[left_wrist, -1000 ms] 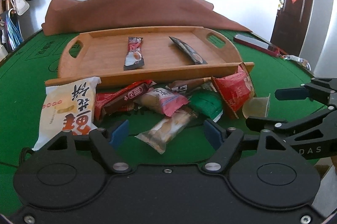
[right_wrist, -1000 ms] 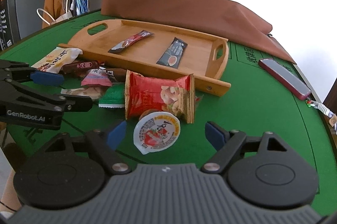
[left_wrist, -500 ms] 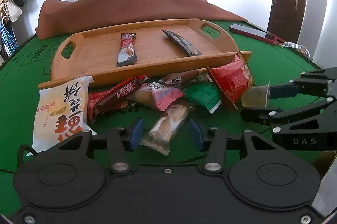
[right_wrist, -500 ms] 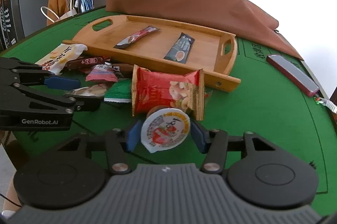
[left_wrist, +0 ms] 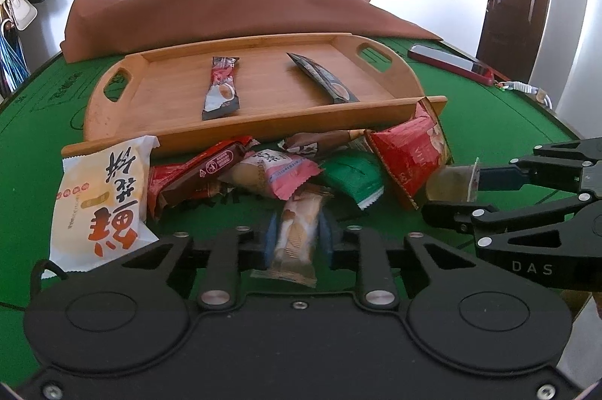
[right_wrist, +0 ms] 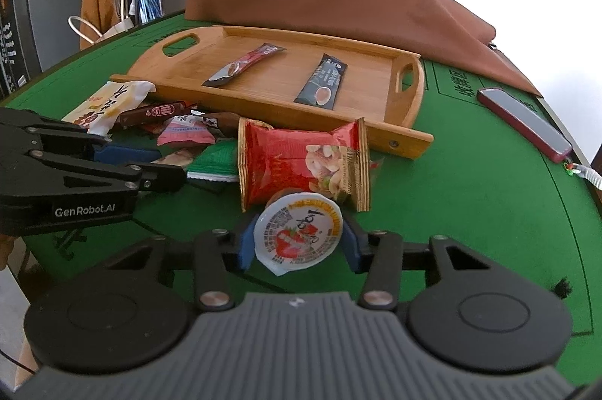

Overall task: Organize snacks
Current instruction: 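Grasp the small wrapped pastry with the left tool while the right tool grasps the yogurt cup, then place the pastry and yogurt cup on the tray and open both tools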

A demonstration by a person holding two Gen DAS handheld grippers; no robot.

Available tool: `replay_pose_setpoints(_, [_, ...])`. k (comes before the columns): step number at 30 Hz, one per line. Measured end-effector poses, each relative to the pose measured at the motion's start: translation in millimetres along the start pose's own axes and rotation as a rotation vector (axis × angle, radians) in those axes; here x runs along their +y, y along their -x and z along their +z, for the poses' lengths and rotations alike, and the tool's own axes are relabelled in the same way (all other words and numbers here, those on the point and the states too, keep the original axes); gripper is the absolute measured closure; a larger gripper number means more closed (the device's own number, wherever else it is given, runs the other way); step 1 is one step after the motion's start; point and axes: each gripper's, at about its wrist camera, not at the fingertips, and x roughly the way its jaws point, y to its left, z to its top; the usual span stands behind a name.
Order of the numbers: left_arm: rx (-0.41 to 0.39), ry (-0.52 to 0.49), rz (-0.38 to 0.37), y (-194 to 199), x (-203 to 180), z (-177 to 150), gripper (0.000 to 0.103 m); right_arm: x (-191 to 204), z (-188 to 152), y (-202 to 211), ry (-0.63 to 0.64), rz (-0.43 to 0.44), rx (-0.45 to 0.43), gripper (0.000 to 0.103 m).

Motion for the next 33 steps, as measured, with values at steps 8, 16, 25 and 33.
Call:
replay_pose_setpoints(8, [0.009,0.013,-0.004,6.6,1.2,-0.1,0.082,3.3,2.3,13.4,0.012,-0.008,-0.025,0.055])
replay_pose_setpoints(16, [-0.003,0.032,-0.007,18.3,5.3,0.0,0.082,2.7,5.5,21.2,-0.008,-0.008,-0.044,0.055])
replay_pose_setpoints(25, [-0.025,0.058,-0.029,33.6,10.8,0.5,0.083,4.7,12.5,32.9,-0.018,-0.006,-0.084,0.055])
replay_pose_setpoints(33, [-0.079,0.096,-0.021,58.5,24.2,5.3,0.083,3.1,26.0,38.1,-0.031,-0.003,-0.124,0.055])
